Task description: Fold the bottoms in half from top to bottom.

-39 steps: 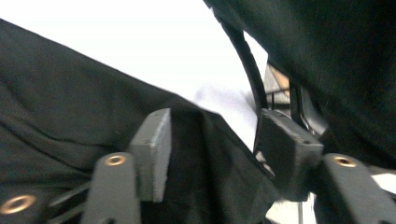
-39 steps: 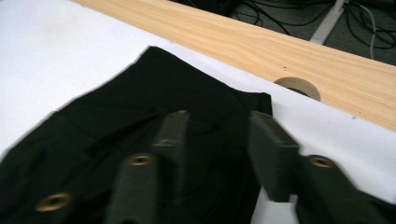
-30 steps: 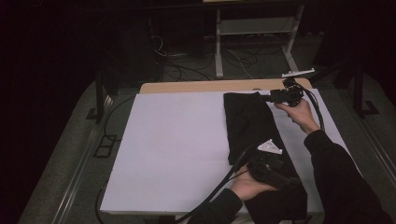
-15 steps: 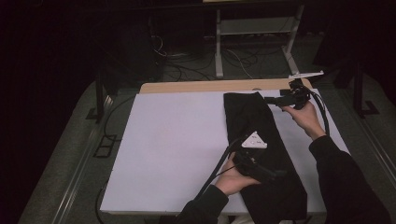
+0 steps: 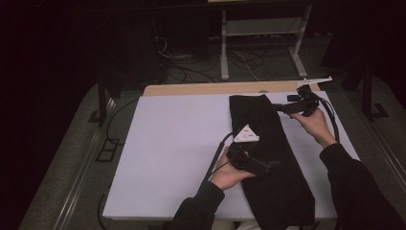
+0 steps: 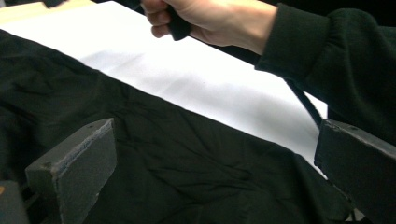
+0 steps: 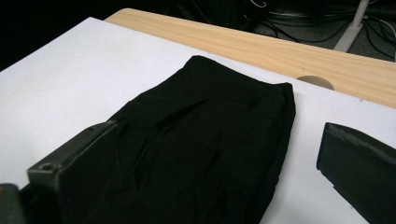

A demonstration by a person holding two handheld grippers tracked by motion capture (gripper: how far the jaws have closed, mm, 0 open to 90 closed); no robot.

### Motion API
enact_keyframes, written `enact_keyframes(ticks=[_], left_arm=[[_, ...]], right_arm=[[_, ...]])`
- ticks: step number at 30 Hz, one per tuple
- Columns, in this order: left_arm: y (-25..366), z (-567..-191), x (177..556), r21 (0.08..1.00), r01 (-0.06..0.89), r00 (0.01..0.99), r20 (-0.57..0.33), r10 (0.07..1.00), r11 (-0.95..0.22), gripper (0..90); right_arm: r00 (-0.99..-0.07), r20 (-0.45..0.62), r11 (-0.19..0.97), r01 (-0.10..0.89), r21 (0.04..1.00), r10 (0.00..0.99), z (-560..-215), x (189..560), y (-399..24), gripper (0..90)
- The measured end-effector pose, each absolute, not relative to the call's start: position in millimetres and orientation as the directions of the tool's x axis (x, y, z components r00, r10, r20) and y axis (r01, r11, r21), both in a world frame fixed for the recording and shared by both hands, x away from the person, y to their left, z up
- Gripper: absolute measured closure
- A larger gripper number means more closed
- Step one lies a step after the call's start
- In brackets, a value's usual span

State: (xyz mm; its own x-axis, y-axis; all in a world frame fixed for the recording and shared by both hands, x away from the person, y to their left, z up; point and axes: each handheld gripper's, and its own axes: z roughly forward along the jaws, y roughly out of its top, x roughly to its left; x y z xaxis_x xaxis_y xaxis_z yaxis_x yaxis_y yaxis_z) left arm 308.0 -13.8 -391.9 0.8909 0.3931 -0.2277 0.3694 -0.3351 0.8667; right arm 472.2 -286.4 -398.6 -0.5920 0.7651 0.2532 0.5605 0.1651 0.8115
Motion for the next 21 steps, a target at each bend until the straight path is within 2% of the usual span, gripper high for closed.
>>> enact_keyframes(ticks=[4, 21], left_arm=[[-9, -391, 312, 0.866, 0.353, 0.890, -0.194, 0.414, -0.354, 0.0], [12, -388, 336, 0.862, 0.346, 0.874, -0.153, 0.461, -0.371, 0.0]], right_arm=[[-0.599, 0.258, 0.170, 0.563, 0.808, 0.758, -399, 471, -285, 0.0], [-0.613, 0.246, 0.184, 0.552, 0.814, 0.751, -398, 461, -284, 0.0]])
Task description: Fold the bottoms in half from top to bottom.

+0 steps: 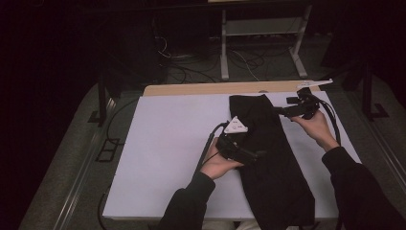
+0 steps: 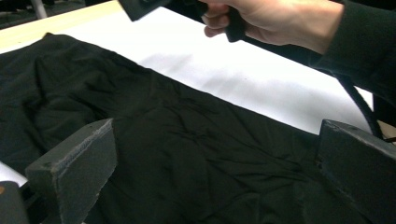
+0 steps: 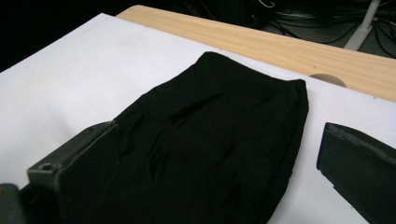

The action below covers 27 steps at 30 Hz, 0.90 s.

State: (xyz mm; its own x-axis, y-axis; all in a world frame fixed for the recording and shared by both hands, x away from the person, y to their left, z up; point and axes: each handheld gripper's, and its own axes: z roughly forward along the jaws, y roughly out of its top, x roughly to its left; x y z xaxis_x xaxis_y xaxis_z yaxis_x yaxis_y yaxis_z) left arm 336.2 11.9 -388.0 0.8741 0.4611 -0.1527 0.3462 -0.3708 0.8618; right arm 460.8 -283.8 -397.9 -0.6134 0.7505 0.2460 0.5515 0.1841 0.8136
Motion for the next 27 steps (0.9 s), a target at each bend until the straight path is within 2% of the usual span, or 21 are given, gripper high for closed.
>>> enact_keyframes(ticks=[27], left_arm=[[45, -375, 394, 0.843, 0.385, 0.815, -0.119, 0.566, -0.376, 0.0]], right_arm=[[-0.621, 0.242, 0.198, 0.554, 0.809, 0.746, -398, 463, -287, 0.0]])
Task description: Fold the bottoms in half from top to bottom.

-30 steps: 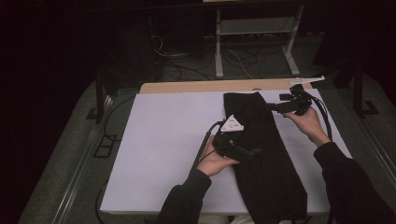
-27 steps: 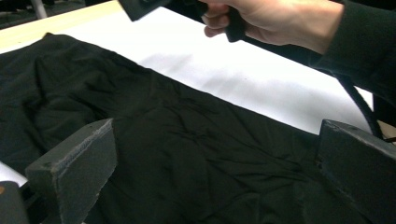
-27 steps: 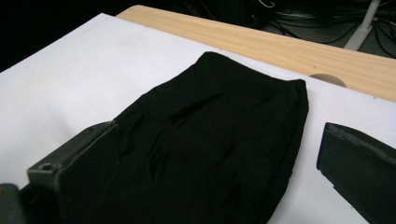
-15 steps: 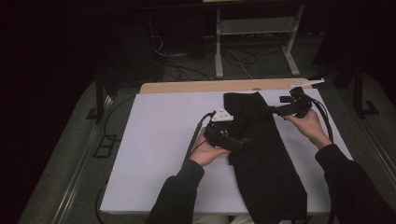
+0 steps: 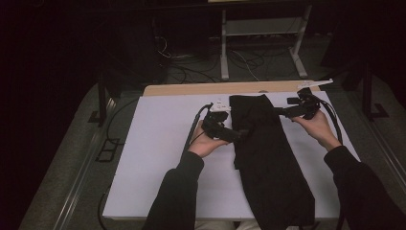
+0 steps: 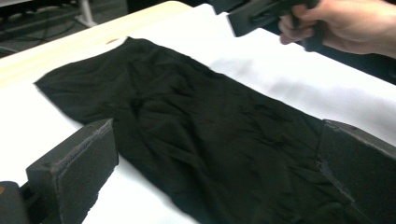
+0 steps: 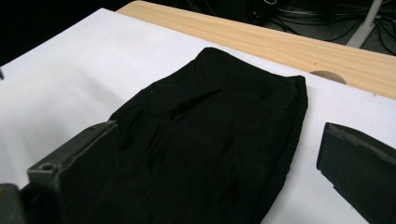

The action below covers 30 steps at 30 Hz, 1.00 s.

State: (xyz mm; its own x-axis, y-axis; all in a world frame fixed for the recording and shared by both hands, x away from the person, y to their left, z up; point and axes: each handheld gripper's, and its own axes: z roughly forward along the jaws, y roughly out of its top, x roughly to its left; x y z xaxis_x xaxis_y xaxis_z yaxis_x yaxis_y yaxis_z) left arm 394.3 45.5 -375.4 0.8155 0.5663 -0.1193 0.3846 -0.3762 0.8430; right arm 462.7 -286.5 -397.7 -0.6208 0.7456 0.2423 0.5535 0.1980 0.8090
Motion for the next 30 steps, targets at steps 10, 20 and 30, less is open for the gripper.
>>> enact_keyframes(ticks=[10, 20, 30], left_arm=[[51, -371, 419, 0.835, 0.404, 0.789, -0.111, 0.605, -0.374, 0.0], [51, -378, 439, 0.821, 0.418, 0.769, -0.091, 0.632, -0.389, 0.0], [49, -396, 458, 0.832, 0.456, 0.737, -0.154, 0.659, -0.316, 0.0]], right_arm=[[-0.611, 0.225, 0.207, 0.554, 0.807, 0.759, -391, 470, -288, 0.0], [-0.598, 0.235, 0.211, 0.579, 0.787, 0.766, -381, 483, -292, 0.0], [-0.567, 0.262, 0.186, 0.610, 0.770, 0.781, -391, 494, -293, 0.0]])
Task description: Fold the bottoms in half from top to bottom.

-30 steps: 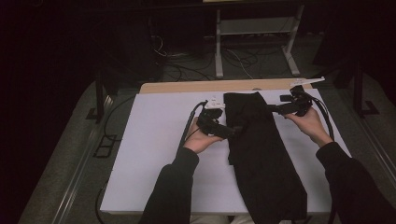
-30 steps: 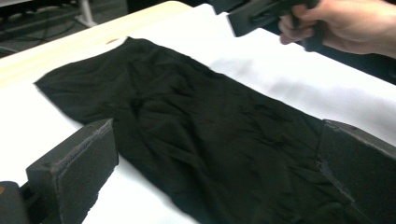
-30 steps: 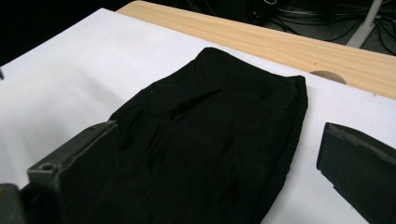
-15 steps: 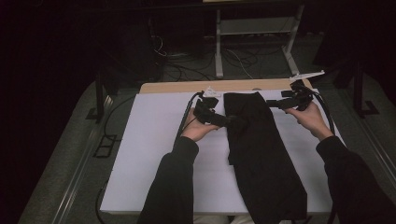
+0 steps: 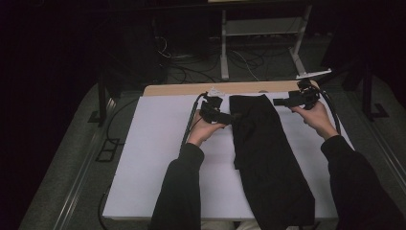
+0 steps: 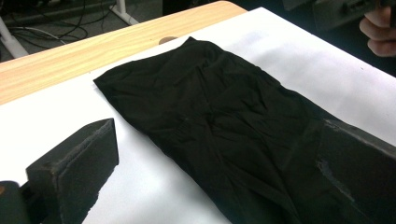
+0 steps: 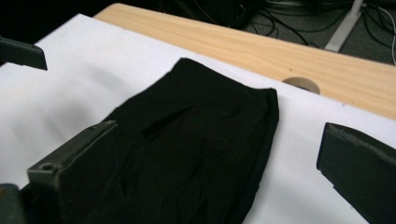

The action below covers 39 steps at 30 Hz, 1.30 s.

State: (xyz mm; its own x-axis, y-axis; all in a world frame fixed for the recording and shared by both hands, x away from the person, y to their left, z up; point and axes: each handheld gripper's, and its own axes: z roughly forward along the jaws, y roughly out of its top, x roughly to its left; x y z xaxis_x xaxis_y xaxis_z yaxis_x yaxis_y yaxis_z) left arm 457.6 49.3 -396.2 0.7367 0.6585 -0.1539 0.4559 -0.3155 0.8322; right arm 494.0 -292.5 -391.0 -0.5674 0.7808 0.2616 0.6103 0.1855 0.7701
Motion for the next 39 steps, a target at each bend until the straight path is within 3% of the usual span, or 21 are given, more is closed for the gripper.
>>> enact_keyframes(ticks=[12, 20, 29, 39], left_arm=[[55, -424, 479, 0.802, 0.565, 0.636, -0.272, 0.722, -0.195, 0.0], [55, -437, 487, 0.782, 0.614, 0.575, -0.347, 0.741, -0.110, 0.0], [51, -448, 492, 0.769, 0.637, 0.543, -0.393, 0.742, -0.059, 0.4], [43, -459, 494, 0.755, 0.655, 0.535, -0.432, 0.727, -0.034, 9.1]], right_arm=[[-0.492, 0.271, 0.140, 0.647, 0.749, 0.827, -402, 502, -300, 1.8], [-0.433, 0.351, 0.063, 0.699, 0.712, 0.830, -417, 510, -304, 3.6], [-0.438, 0.361, 0.090, 0.729, 0.678, 0.823, -430, 515, -303, 8.3], [-0.446, 0.398, 0.099, 0.755, 0.648, 0.802, -440, 517, -301, 14.6]])
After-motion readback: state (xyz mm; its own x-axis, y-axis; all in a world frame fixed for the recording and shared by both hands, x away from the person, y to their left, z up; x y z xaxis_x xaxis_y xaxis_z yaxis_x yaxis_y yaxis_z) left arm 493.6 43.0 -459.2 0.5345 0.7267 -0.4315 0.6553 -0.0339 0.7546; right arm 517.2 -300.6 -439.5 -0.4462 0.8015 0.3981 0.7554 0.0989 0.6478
